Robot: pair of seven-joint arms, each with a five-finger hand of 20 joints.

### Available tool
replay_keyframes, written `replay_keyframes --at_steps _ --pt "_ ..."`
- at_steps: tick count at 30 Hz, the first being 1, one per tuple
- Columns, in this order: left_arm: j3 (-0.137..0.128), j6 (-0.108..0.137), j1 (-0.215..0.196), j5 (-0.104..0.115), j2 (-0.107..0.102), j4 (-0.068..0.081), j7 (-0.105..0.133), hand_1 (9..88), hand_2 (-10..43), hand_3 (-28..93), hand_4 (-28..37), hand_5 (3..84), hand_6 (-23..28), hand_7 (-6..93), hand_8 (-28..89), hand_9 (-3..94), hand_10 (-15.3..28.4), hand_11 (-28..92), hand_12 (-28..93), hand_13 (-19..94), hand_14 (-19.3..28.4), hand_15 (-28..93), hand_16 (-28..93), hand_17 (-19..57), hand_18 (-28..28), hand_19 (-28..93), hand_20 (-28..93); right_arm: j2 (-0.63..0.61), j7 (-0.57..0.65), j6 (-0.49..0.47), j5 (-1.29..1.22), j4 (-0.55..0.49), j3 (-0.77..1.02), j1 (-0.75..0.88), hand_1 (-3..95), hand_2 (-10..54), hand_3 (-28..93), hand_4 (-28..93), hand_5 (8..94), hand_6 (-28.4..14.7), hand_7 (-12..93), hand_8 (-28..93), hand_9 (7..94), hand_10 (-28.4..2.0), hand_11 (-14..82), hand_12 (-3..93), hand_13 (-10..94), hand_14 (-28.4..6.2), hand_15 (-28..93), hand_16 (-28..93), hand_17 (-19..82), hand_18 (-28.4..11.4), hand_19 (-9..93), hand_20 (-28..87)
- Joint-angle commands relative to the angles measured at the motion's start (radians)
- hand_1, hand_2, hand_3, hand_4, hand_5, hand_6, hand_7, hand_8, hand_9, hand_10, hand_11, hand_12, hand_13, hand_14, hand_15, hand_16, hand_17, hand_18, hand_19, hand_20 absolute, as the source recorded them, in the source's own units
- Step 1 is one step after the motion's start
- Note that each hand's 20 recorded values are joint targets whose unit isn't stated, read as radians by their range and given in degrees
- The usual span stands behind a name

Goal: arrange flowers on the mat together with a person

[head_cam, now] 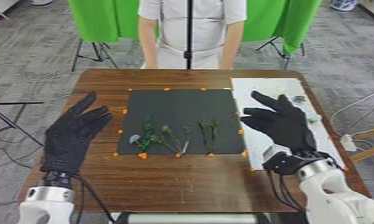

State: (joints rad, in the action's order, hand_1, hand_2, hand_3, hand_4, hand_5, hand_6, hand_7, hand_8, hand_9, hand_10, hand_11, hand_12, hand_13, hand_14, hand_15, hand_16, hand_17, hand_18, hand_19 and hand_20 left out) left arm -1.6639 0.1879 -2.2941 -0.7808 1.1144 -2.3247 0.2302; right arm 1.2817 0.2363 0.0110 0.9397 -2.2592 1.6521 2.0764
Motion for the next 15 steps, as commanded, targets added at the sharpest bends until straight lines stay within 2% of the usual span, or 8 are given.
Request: replay_keyframes --at_steps 1,3,5,6,9,12,15 --pt "0.047 0.034 0.007 -0.026 -0.001 0.024 -0.002 22.1 6.6 77 -24.3 38.8 8.1 7.0 -7 39.6 20.3 25 13 28 26.3 52 -6 -5.8 24.3 55 20 0.006 -0.026 0.007 -0.007 0.015 -0.001 0.002 19.2 5.1 70 -28 45.4 -0.8 13 -13 52.6 -17.1 19.7 14.8 40 -18.3 40 12 5 -20.3 45 19" --pt "0.048 0.04 0.005 -0.035 -0.005 0.023 0.0 22.1 6.7 77 -24.4 38.5 7.9 7.0 -7 39.6 20.2 25 13 28 26.3 52 -6 -5.7 24.4 55 20 0.006 -0.026 0.013 -0.019 0.018 0.0 -0.007 19.0 5.3 70 -28 45.2 -0.8 13 -13 52.6 -17.1 19.6 14.8 40 -18.3 40 13 5 -20.3 45 19" --pt "0.047 0.04 0.006 -0.025 -0.003 0.023 0.001 22.1 6.7 77 -24.4 38.3 7.8 7.1 -7 39.7 20.2 25 13 28 26.3 52 -6 -5.7 24.5 55 20 0.012 -0.028 0.008 -0.019 0.019 0.007 -0.009 18.8 5.6 70 -28 45.2 -0.8 13 -13 52.6 -17.2 19.5 14.9 41 -18.4 40 13 5 -20.3 45 20" --pt "0.044 0.038 0.007 -0.027 0.001 0.023 -0.005 22.1 6.7 77 -24.5 38.2 7.8 7.1 -7 39.7 20.2 25 13 28 26.3 53 -6 -5.6 24.5 55 20 0.013 -0.027 0.014 -0.015 0.016 0.01 -0.007 18.8 5.7 70 -28 45.2 -0.8 13 -13 52.6 -17.2 19.5 14.9 41 -18.4 40 13 5 -20.3 45 20" --pt "0.038 0.044 0.001 -0.026 0.002 0.02 0.001 22.1 6.7 77 -24.5 38.2 7.8 7.2 -7 39.8 20.1 25 13 28 26.4 53 -6 -5.7 24.6 56 20 0.025 -0.027 0.005 -0.006 0.015 0.023 -0.009 18.7 5.7 70 -28 45.1 -0.7 13 -13 52.6 -17.4 19.6 14.9 41 -18.4 40 13 5 -20.3 45 20" --pt "0.035 0.05 0.005 -0.023 -0.002 0.021 0.013 22.2 6.8 77 -24.5 38.2 7.9 7.3 -7 39.9 20.2 25 13 29 27.0 54 -6 -3.7 24.9 61 23 0.03 -0.041 0.014 -0.001 0.013 0.029 -0.009 18.6 5.8 70 -28 44.8 -0.8 13 -13 52.5 -17.5 19.6 15.0 41 -18.4 41 13 5 -20.3 45 20" --pt "0.032 0.051 0.004 -0.021 0.0 0.021 0.012 22.2 6.9 77 -24.5 38.2 7.9 7.2 -7 40.0 20.4 26 13 29 27.3 55 -6 -2.4 25.1 63 25 0.026 -0.041 0.031 0.014 0.009 0.03 -0.009 18.5 5.8 70 -28 44.8 -0.8 13 -13 52.6 -17.5 19.5 14.9 41 -18.4 41 13 5 -20.3 45 20"
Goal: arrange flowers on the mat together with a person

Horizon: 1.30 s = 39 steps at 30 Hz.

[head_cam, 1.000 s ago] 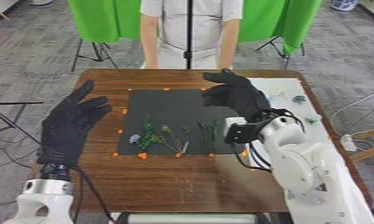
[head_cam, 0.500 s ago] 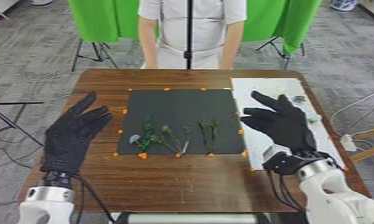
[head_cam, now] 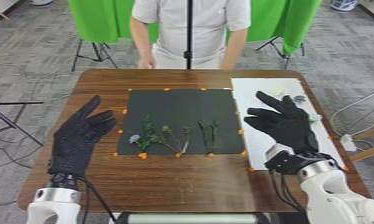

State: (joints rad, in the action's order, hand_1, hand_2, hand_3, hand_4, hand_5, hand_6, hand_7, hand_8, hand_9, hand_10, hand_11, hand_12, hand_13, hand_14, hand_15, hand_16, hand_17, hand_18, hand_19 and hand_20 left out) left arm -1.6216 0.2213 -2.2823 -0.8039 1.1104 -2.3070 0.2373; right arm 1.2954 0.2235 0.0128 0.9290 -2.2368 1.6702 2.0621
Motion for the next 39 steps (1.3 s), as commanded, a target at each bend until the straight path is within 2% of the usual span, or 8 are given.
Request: replay_keyframes --at_steps 1,7,11,15,17,24,30,39 --pt "-0.012 0.017 -0.011 0.0 0.004 0.002 0.005 22.2 6.9 77 -24.5 38.2 7.9 7.2 -7 40.1 20.3 26 13 30 27.3 56 -6 -2.3 25.2 63 26 0.011 -0.024 0.03 0.024 -0.012 0.012 0.004 18.6 5.8 70 -28 44.8 -0.8 13 -13 52.6 -17.5 19.6 14.9 41 -18.4 41 13 5 -20.3 45 20" --pt "-0.012 0.016 -0.012 -0.004 0.007 0.002 -0.007 22.4 6.9 77 -24.3 38.2 8.0 7.3 -7 40.1 20.4 26 13 30 27.2 56 -7 -4.3 25.2 58 25 0.015 -0.021 0.031 0.015 -0.007 0.013 0.007 18.4 5.9 70 -28 45.0 -0.8 13 -13 52.7 -17.4 19.7 14.9 41 -18.4 41 13 5 -20.3 45 20" --pt "-0.008 0.024 -0.013 -0.005 0.0 0.003 -0.02 22.7 6.7 77 -24.0 38.0 8.1 7.2 -7 40.1 20.4 26 13 29 27.2 56 -7 -4.8 25.0 57 24 0.008 -0.024 0.058 0.01 -0.006 0.004 0.011 18.4 6.0 70 -28 45.2 -0.9 13 -13 52.8 -17.5 19.9 15.0 41 -18.5 41 13 5 -20.3 45 20" --pt "0.007 0.024 -0.006 0.0 -0.01 0.006 -0.009 22.8 6.7 77 -23.8 38.1 8.2 7.4 -7 40.1 20.4 26 13 29 27.0 56 -7 -5.1 25.0 56 24 0.008 -0.025 0.043 0.016 -0.006 0.004 0.016 18.2 6.1 70 -28 45.8 -1.0 14 -13 53.2 -17.6 20.3 15.0 41 -18.4 42 13 6 -20.3 45 20" --pt "0.008 0.015 -0.002 -0.004 -0.008 0.008 -0.016 23.1 6.8 77 -23.7 38.1 8.3 7.4 -7 40.1 20.4 26 13 29 27.0 56 -7 -5.1 25.0 56 24 0.008 -0.023 0.042 0.013 -0.005 0.002 0.016 18.1 6.2 70 -28 45.9 -1.1 14 -13 53.2 -17.6 20.5 15.1 41 -18.3 42 12 6 -20.3 45 20" --pt "0.003 0.014 -0.006 -0.014 0.006 0.004 -0.034 23.2 6.7 77 -23.3 38.2 8.6 7.5 -7 40.1 20.5 26 13 29 27.1 56 -7 -5.2 24.9 56 24 0.006 -0.014 0.051 0.015 -0.009 0.003 0.021 18.1 6.4 70 -27 46.3 -1.1 14 -13 53.4 -17.6 20.5 15.0 41 -18.4 42 12 6 -20.2 45 20" --pt "0.003 0.008 -0.004 -0.018 0.012 0.005 -0.039 23.3 6.8 77 -23.2 38.2 8.6 7.8 -7 40.2 20.6 27 13 29 27.1 56 -7 -5.2 24.8 56 24 0.006 -0.016 0.058 0.013 -0.01 0.006 0.027 18.0 6.6 71 -27 46.6 -1.1 14 -13 53.6 -17.6 20.8 15.0 41 -18.3 43 12 6 -20.0 45 20" --pt "0.01 0.018 -0.004 -0.011 0.002 0.005 -0.029 23.3 6.8 77 -23.1 38.3 8.7 7.9 -7 40.2 20.6 27 13 29 27.2 56 -7 -5.2 24.8 56 24 0.007 -0.014 0.059 0.01 -0.011 0.008 0.03 18.1 6.8 71 -27 46.9 -1.2 14 -13 53.7 -17.6 21.0 15.0 41 -18.3 43 12 6 -20.0 46 20"
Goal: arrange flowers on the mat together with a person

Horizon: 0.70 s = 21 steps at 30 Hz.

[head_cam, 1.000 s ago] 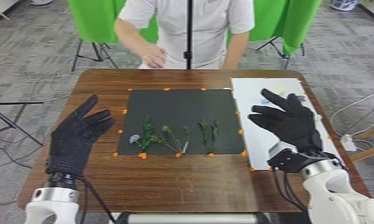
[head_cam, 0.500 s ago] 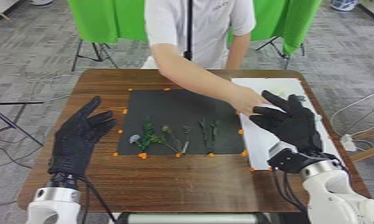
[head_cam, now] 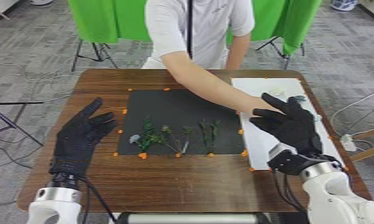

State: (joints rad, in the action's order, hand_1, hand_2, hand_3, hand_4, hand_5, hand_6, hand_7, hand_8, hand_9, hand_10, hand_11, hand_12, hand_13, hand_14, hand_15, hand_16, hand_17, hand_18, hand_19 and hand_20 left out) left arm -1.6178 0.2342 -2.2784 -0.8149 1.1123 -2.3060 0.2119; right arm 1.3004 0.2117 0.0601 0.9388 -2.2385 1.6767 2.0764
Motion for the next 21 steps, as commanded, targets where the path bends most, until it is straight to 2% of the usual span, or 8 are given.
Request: replay_keyframes --at_steps 1,13,21 --pt "0.005 0.003 -0.008 -0.001 0.002 0.004 -0.01 23.3 6.8 77 -23.0 38.3 8.7 7.9 -7 40.1 20.6 27 13 29 27.2 56 -7 -5.2 24.8 56 24 0.002 0.001 0.016 -0.001 -0.011 0.002 0.018 18.1 6.8 71 -27 47.0 -1.2 14 -13 53.8 -17.6 21.0 15.0 41 -18.3 43 12 6 -20.0 46 20" --pt "0.005 0.005 -0.009 0.003 -0.001 0.002 -0.006 23.4 6.8 77 -23.1 38.4 8.8 7.9 -7 40.2 20.7 27 13 29 27.2 56 -7 -5.2 24.8 56 25 -0.002 0.002 0.025 0.003 -0.01 -0.002 0.011 18.2 6.9 71 -27 47.2 -1.3 14 -13 54.0 -17.7 21.2 15.0 42 -18.3 43 12 6 -19.9 46 20" --pt "0.01 0.005 -0.003 0.006 -0.012 0.005 0.001 23.4 6.8 77 -23.0 38.4 8.9 7.9 -7 40.2 20.7 27 12 29 27.1 56 -7 -5.2 24.8 56 25 -0.005 0.003 0.01 0.019 -0.006 0.003 0.013 18.1 6.9 71 -27 47.3 -1.3 14 -13 54.0 -17.7 21.2 15.0 42 -18.3 43 12 6 -19.8 46 20"
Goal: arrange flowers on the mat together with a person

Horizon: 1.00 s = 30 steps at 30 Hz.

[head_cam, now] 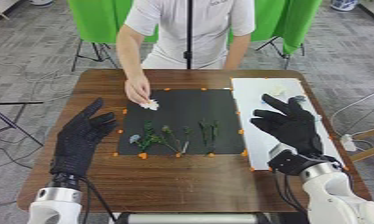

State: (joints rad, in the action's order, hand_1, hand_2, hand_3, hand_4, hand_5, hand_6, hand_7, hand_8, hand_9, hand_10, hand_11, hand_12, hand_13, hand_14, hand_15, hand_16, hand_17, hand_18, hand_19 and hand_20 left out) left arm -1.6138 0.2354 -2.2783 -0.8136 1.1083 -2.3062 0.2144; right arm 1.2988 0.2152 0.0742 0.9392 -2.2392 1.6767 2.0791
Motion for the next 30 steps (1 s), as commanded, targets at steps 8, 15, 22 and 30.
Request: replay_keyframes --at_steps 8,15,22,30 --pt "0.004 0.005 -0.002 0.004 -0.012 0.002 0.005 23.5 6.7 77 -23.1 38.4 8.9 7.9 -7 40.2 20.6 27 13 29 27.1 56 -7 -5.2 24.8 56 25 -0.014 -0.002 0.029 0.105 -0.011 0.02 0.016 18.5 6.4 71 -27 47.0 -1.3 14 -13 54.5 -18.0 21.2 14.9 43 -18.3 44 12 6 -19.9 46 20" --pt "0.004 0.008 -0.008 0.005 -0.012 0.001 0.005 23.4 6.7 77 -23.0 38.4 8.9 7.8 -7 40.2 20.6 27 13 29 27.1 56 -7 -5.2 24.8 56 25 -0.045 0.017 0.141 0.207 -0.025 0.029 0.022 19.1 5.7 72 -27 46.4 -1.2 14 -13 55.4 -18.2 21.9 15.0 46 -18.5 46 12 7 -20.3 47 20" --pt "0.007 0.015 -0.006 0.007 -0.019 -0.001 0.015 23.4 6.7 77 -23.0 38.4 8.9 7.9 -7 40.2 20.7 27 13 29 27.2 56 -7 -5.2 24.7 56 25 -0.108 0.094 0.26 0.31 -0.024 -0.006 -0.02 20.5 5.0 72 -26 46.6 -1.1 15 -13 58.4 -18.4 23.2 14.9 51 -18.0 51 12 9 -20.6 50 21" --pt "0.006 0.018 -0.003 0.01 -0.026 -0.005 0.027 23.5 6.7 77 -23.0 38.4 8.9 8.0 -7 40.2 20.8 27 13 29 27.1 56 -7 -5.3 24.8 56 25 -0.196 0.275 0.428 0.552 0.011 -0.034 -0.106 21.6 4.7 72 -26 47.9 -1.6 15 -13 60.5 -18.1 25.3 14.9 54 -17.7 54 11 11 -21.2 54 21"
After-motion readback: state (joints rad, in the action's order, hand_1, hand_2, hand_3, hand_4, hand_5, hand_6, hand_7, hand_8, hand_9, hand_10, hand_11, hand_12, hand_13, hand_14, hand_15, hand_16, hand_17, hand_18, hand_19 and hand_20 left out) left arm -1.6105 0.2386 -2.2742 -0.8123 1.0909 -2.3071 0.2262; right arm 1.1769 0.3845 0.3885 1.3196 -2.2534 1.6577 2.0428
